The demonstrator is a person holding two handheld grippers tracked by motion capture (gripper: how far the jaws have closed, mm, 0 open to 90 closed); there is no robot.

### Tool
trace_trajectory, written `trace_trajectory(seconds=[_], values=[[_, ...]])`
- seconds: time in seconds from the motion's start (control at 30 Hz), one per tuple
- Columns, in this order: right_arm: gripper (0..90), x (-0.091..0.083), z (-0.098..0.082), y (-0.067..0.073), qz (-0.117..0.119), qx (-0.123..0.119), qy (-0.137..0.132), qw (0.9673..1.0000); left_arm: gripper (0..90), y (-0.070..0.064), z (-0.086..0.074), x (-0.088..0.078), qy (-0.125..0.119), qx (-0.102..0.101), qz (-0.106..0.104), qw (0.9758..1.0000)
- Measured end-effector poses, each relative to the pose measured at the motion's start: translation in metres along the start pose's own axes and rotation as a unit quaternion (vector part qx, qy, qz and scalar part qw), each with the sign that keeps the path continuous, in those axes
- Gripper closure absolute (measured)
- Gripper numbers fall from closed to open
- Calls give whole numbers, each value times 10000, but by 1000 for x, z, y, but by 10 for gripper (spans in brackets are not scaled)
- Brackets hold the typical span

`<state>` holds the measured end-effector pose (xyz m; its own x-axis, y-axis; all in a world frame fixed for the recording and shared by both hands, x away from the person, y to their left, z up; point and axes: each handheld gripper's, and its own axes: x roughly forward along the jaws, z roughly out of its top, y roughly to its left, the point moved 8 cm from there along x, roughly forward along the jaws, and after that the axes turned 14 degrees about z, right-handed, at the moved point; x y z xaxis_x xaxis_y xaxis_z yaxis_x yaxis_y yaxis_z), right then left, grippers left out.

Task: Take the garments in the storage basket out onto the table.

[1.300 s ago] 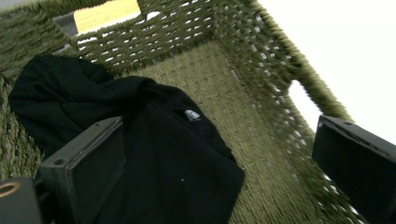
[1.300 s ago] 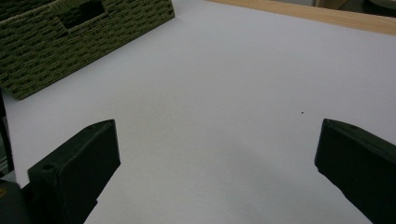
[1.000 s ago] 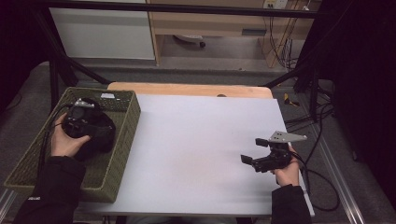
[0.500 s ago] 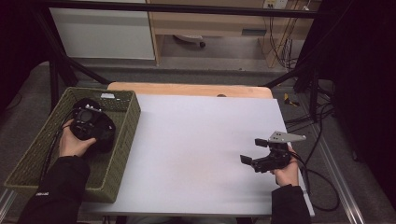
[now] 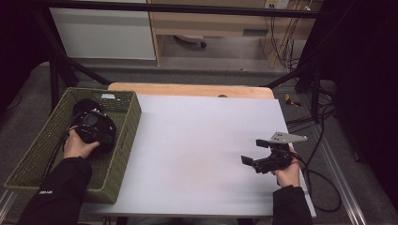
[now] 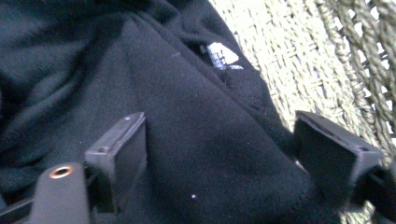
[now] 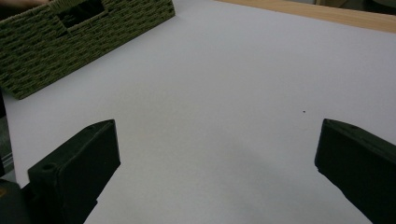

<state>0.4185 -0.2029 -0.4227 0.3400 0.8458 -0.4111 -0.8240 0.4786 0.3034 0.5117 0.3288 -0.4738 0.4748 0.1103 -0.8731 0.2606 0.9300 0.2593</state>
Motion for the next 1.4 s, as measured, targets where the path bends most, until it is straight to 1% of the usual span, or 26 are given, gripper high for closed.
trace_trajectory(seconds=[0.03, 0.17, 0.27, 0.3, 0.33, 0.43, 0.53, 0.67, 0.7, 0.8, 0.83, 0.87, 0.9, 0.93, 0.97, 1.0, 1.03, 1.07, 1.1, 1.13, 1.17, 1.2, 1.23, 1.27, 1.3, 1.4], values=[[6, 0, 0, 0, 7, 17, 2, 10000, 271, 0, -1, 1, 16, 3, 8, 10000], [6, 0, 0, 0, 9, 19, 12, 10000, 329, 1, -4, 4, 138, 34, 53, 9999], [6, 0, 0, 0, -7, 7, -4, 10000, 423, 1, -5, 5, 189, 56, 67, 9998], [6, 0, 0, 0, -6, 8, -7, 10000, 423, 2, -6, 5, 226, 62, 80, 9997], [6, 0, 0, 0, -4, 7, -13, 10000, 518, 2, -6, 5, 248, 86, 110, 9996], [6, 0, 1, 0, 5, 10, -23, 10000, 657, 5, -8, 2, 368, 131, 239, 9990], [6, -1, 1, 0, -2, 3, -34, 10000, 704, 6, -11, -4, 443, 230, 322, 9982], [6, -3, 2, 0, -2, 20, -70, 10000, 716, 3, -17, -12, 464, 275, 216, 9983], [6, -3, 2, 0, -4, 7, -73, 10000, 714, 0, -23, -17, 498, 325, 100, 9982], [6, -3, 2, 0, -3, 8, -59, 10000, 685, 0, -27, -22, 473, 364, 70, 9982], [6, -3, 2, 0, -6, 15, -64, 10000, 647, 1, -26, -26, 409, 273, -60, 9988], [6, -3, 2, 0, -6, 15, -64, 10000, 584, 1, -26, -26, 409, 273, -60, 9988], [6, -3, 2, 0, -6, 24, -62, 10000, 584, 2, -23, -29, 331, 192, -116, 9992], [6, -3, 1, 0, -17, 23, -51, 10000, 446, 4, -19, -32, 232, 101, -162, 9995], [6, -3, 1, 0, -22, 27, -51, 10000, 351, 9, -10, -36, 16, -34, -157, 9999], [6, -3, 1, 0, -22, 27, -51, 10000, 288, 9, -10, -36, 16, -34, -157, 9999], [6, -2, 1, 0, -18, 13, -34, 10000, 261, 14, 1, -39, -144, -188, -123, 9996], [6, -2, 1, 0, -13, 13, -32, 10000, 234, 14, 1, -39, -144, -188, -123, 9996], [6, -2, 1, 0, -12, 10, -28, 10000, 193, 21, 11, -37, -259, -382, -22, 9989], [6, -2, 1, 0, -12, 10, -28, 10000, 178, 21, 11, -37, -259, -382, -22, 9989], [6, -2, 1, 0, -4, 21, -36, 10000, 151, 25, 16, -32, -320, -545, 77, 9980], [6, -2, 1, 0, -4, 21, -36, 10000, 136, 25, 16, -32, -320, -545, 77, 9980], [6, -2, 1, 0, 3, 12, -43, 10000, 127, 28, 19, -26, -311, -703, 100, 9970], [6, -2, 1, 0, 3, 12, -43, 10000, 114, 28, 19, -26, -311, -703, 100, 9970], [6, -2, 1, 0, 2, 13, -38, 10000, 100, 28, 20, -19, -323, -834, 36, 9960], [6, -2, 1, 0, 3, 18, -46, 10000, 86, 28, 21, -11, -322, -920, 111, 9952]])
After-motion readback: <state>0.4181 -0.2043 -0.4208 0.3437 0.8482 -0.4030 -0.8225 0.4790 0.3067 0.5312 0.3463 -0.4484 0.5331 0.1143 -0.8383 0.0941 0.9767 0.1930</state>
